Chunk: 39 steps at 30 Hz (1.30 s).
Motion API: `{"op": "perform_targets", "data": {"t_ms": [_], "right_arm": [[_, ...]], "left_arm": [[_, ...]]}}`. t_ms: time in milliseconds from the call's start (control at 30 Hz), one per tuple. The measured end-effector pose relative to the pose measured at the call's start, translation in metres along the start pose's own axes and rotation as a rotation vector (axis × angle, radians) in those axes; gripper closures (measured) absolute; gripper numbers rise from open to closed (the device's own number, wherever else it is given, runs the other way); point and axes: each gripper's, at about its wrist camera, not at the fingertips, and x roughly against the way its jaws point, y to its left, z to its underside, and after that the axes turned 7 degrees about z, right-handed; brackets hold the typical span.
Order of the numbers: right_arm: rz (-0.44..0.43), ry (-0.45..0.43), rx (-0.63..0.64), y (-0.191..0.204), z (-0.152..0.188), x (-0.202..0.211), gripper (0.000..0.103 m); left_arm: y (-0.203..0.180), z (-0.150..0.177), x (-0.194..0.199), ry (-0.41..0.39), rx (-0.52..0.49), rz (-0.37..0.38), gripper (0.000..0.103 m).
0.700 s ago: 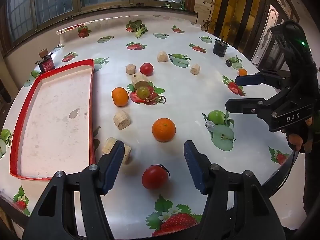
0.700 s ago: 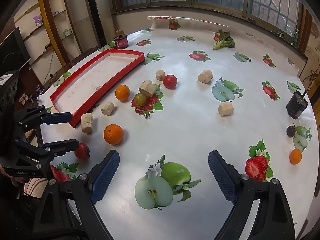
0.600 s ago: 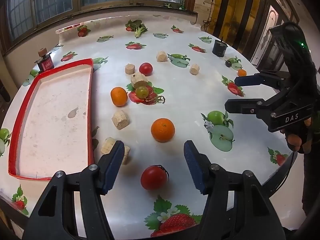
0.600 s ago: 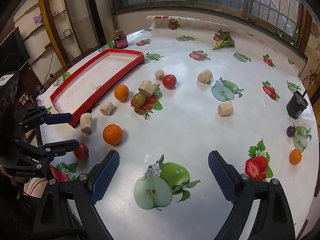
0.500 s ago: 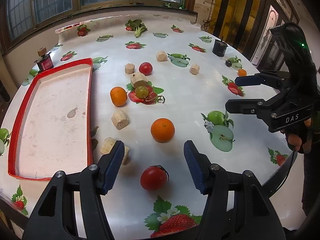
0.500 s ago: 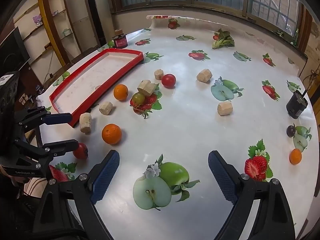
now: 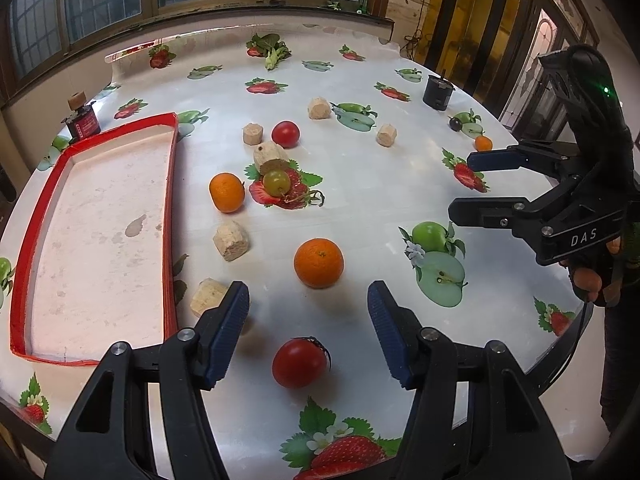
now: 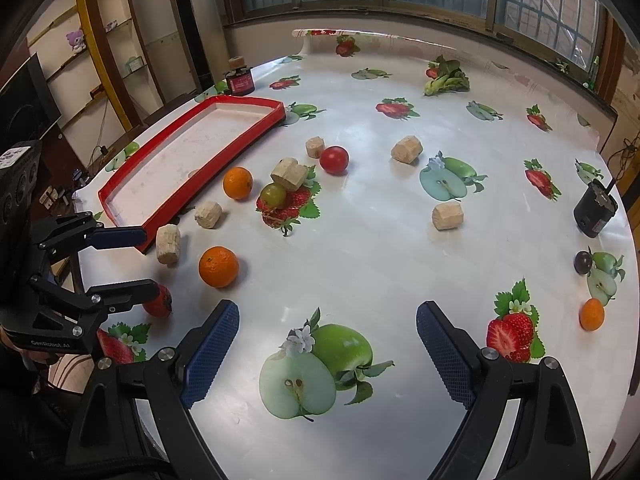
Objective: Organize fruits
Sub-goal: 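Grasp the orange with the left tool while the right tool grasps a beige cube, then carry the orange with the left tool toward the red tray while the right tool carries the cube there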
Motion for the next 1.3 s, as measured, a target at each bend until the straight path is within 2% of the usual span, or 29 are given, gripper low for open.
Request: {"op": "perform_targets", "data": {"t_ms": [267,400,667,833,900,1000,1067,1300], "right_arm": [[0.004,0.006,-0.009,-0.014,-0.005,-0.014,0.012],[0.013,0.012,-0.074,-0.037,-0.008,-0.029,0.015],[0.022,0.008,-0.198,-0.08,-0.027,-0.066,0.041],[0.06,0.001,-0.237,-0.096,-0.046,-0.092,0.043],[0.064,0.004,-0.249,-0.1,-0.051,-0.102,0.048],[0.059,0.025,-0.264,-0.106,-0.054,-0.115,0.061],[0.071,0.017,-0.26,-0.106,-0.053,-0.117,0.069],[0.04,0.01,-0.254,-0.098,-0.047,-0.107,0.07]], "left_arm": [[-0.002,-0.005,-0.023,0.043,0.008,0.009,0.042],[-0.002,-0.008,-0.037,0.065,0.017,0.013,0.042],[0.004,-0.015,-0.06,0.122,0.052,0.027,0.043],[0.003,-0.019,-0.069,0.144,0.049,-0.001,0.043],[0.002,-0.02,-0.071,0.143,0.041,-0.009,0.043],[0.001,-0.021,-0.072,0.134,0.026,-0.013,0.054],[0.001,-0.022,-0.071,0.131,0.024,0.01,0.07],[-0.002,-0.021,-0.062,0.111,0.012,0.01,0.07]]}}
